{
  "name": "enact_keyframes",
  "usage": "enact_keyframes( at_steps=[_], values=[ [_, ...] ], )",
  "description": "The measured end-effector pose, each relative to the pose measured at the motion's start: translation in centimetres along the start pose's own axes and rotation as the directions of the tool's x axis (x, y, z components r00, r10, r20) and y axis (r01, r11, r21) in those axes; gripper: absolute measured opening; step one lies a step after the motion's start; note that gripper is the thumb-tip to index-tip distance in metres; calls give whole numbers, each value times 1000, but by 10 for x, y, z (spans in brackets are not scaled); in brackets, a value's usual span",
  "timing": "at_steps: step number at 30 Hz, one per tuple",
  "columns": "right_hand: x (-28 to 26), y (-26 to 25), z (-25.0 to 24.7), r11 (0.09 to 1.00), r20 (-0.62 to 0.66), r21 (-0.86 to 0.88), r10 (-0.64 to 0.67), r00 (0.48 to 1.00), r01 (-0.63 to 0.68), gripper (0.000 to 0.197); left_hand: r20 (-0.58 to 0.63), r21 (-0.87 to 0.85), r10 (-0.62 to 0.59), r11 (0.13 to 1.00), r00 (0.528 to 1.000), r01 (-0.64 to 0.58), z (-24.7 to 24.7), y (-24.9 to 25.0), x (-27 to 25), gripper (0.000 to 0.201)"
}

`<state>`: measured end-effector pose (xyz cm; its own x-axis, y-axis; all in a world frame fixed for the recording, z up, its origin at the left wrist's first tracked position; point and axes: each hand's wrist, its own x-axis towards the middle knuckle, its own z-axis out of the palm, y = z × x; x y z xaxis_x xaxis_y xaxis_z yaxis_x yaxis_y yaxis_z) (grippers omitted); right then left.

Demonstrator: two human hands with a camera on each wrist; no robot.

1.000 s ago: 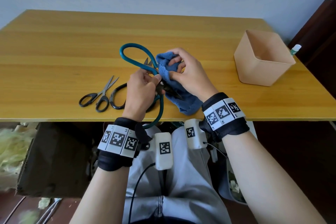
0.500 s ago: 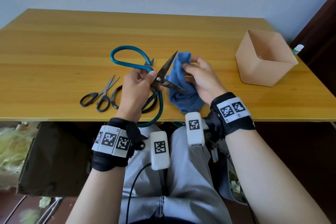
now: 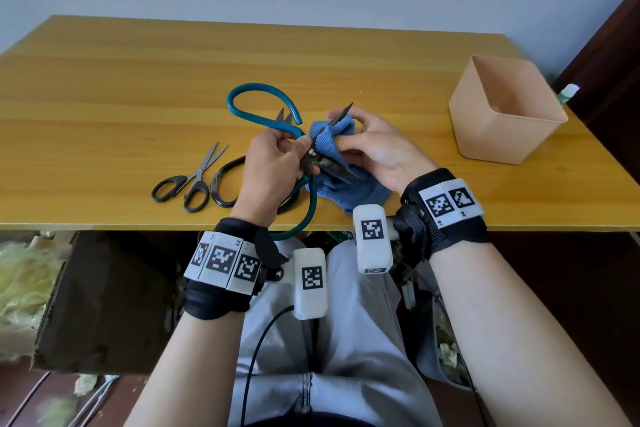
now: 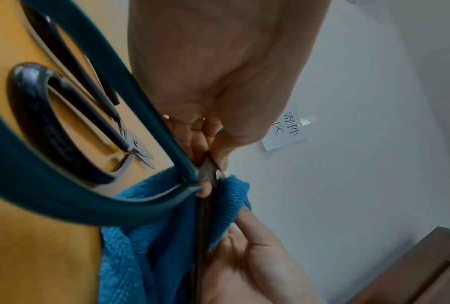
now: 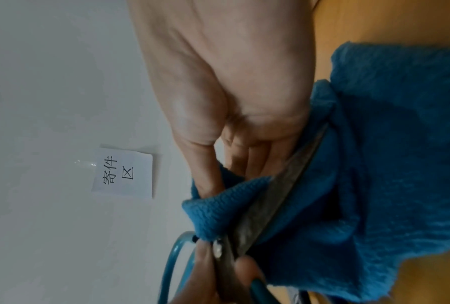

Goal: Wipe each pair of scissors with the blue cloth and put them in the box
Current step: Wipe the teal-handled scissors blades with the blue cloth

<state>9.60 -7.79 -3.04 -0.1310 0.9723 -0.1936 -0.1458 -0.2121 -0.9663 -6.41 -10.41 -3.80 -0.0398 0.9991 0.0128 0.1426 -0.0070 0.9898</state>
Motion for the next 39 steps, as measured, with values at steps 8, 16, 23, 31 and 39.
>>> enact_keyframes(
  at_steps=[8, 16, 23, 31, 39],
  values=[
    [4, 4, 2, 978, -107, 206, -5, 994, 27, 41, 10, 64, 51, 997, 999, -52, -3, 9, 3, 11],
    [3, 10, 11, 965, -272, 237, -47, 961, 115, 38, -1, 75, 57, 996, 998, -57, 0, 10, 5, 20],
    [1, 7, 13, 970, -92, 244, 16, 996, 7, 45, 2, 66, 76, 995, 997, -76, -5, 9, 3, 14],
    [-1, 9, 10, 976, -99, 214, -14, 995, 35, 46, 15, 6, 38, 999, 999, -38, -4, 7, 1, 11],
    [2, 9, 9, 979, -123, 196, -38, 992, 62, 37, 11, -5, 45, 999, 999, -45, -3, 9, -1, 9]
  ],
)
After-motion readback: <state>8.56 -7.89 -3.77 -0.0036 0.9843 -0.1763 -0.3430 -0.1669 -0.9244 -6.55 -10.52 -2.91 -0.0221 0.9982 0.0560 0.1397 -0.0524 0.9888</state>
